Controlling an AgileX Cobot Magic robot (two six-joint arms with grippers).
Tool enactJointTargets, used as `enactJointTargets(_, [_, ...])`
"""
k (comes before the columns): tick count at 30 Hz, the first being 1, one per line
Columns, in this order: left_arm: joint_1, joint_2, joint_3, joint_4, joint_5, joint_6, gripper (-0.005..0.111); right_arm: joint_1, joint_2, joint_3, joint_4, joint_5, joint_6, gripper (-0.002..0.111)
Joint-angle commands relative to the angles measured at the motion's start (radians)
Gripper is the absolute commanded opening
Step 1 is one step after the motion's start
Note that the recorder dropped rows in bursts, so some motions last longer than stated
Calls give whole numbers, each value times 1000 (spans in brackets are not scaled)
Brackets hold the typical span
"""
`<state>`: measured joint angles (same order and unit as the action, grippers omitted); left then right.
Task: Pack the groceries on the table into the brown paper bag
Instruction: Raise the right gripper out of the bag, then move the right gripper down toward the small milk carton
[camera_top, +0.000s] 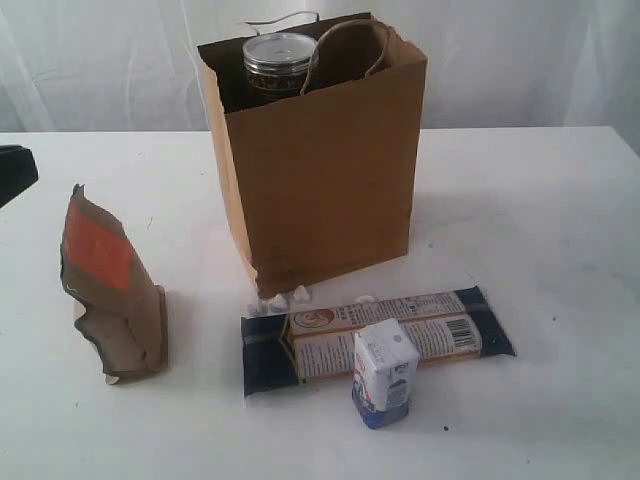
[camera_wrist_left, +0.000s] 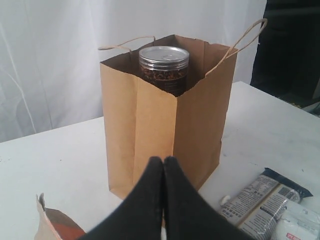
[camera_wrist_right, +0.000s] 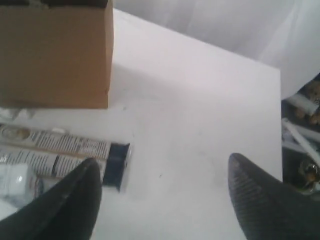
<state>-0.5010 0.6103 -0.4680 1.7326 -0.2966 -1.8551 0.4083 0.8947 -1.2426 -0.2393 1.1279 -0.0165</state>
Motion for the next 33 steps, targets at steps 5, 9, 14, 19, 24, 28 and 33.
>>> enactJointTargets(5, [1,-4,6,12,1,-10,0,-1,-59,273,351,14,-84,68])
enactJointTargets(9, [1,-4,6,12,-2,-10,0,-1,30,376,515,-103,-190,77])
enactJointTargets(14, [1,-4,6,12,-25,-10,0,-1,180,402,599,-247,-293,77])
enactJointTargets(19, [1,-4,6,12,-43,-10,0,13,313,402,677,-315,-377,77])
enactJointTargets(24, [1,-4,6,12,-41,-10,0,79,425,396,684,-377,-405,77])
enactJointTargets(28, [1,-4,6,12,-41,-6,0,119,496,396,676,-422,-405,77])
enactJointTargets(33, [1,-4,6,12,-43,-7,0,132,587,396,664,-478,-405,77])
